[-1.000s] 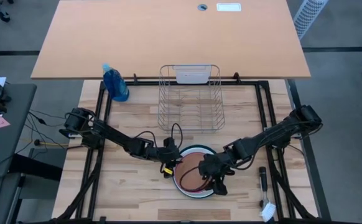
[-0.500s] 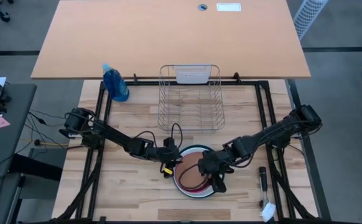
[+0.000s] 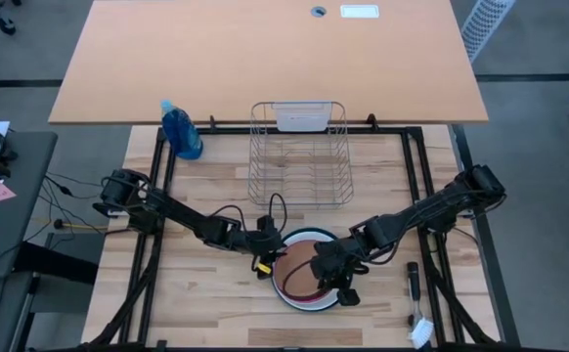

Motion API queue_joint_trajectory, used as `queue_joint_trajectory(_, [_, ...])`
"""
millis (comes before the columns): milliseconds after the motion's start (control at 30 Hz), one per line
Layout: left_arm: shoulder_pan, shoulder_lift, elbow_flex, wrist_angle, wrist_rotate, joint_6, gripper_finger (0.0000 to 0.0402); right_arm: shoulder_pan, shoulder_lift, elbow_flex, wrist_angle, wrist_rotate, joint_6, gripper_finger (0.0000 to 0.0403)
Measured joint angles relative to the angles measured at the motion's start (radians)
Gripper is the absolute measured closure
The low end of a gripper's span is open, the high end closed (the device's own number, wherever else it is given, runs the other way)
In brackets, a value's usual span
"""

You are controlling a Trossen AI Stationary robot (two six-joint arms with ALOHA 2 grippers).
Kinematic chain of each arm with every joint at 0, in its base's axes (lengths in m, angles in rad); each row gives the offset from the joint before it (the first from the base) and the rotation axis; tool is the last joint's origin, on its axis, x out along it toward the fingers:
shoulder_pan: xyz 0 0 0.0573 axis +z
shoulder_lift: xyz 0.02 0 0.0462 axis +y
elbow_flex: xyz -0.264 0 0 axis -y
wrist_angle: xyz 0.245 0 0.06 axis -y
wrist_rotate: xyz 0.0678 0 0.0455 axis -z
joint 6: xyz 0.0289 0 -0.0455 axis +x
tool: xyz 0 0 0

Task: Sort dishes
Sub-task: Put the brown plate in the dish rack

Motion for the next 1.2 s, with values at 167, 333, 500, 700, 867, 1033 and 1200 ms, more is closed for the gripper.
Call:
queue_joint_trajectory(167, [-0.007, -0.099, 0.034, -0.065, 0.028, 0.025, 0.0295, 0.0, -0.002, 0.0, -0.023, -0.032, 0.024, 0.0396])
queue_joint_trajectory(333, [-0.035, -0.258, 0.068, -0.178, -0.005, 0.027, 0.0295, -0.003, -0.002, 0.065, -0.123, -0.03, 0.025, 0.0401])
queue_joint_trajectory(500, [-0.116, -0.407, 0.068, -0.264, -0.171, 0.05, 0.0295, -0.004, -0.002, 0.174, -0.213, -0.033, 0.014, 0.0401])
queue_joint_trajectory(700, [-0.217, -0.487, 0.069, -0.296, -0.334, 0.067, 0.0295, -0.005, -0.002, 0.361, -0.381, -0.035, 0.001, 0.0402])
queue_joint_trajectory(867, [-0.244, -0.493, 0.069, -0.295, -0.375, 0.074, 0.0295, -0.008, -0.002, 0.552, -0.497, -0.037, -0.023, 0.0402])
queue_joint_trajectory(1033, [-0.249, -0.493, 0.069, -0.294, -0.448, 0.052, 0.0295, -0.017, -0.002, 0.786, -0.661, -0.037, -0.018, 0.0403])
queue_joint_trajectory(1200, [-0.264, -0.493, 0.07, -0.335, -0.532, -0.001, 0.0295, -0.049, -0.003, 1.02, -0.849, -0.021, -0.02, 0.0403])
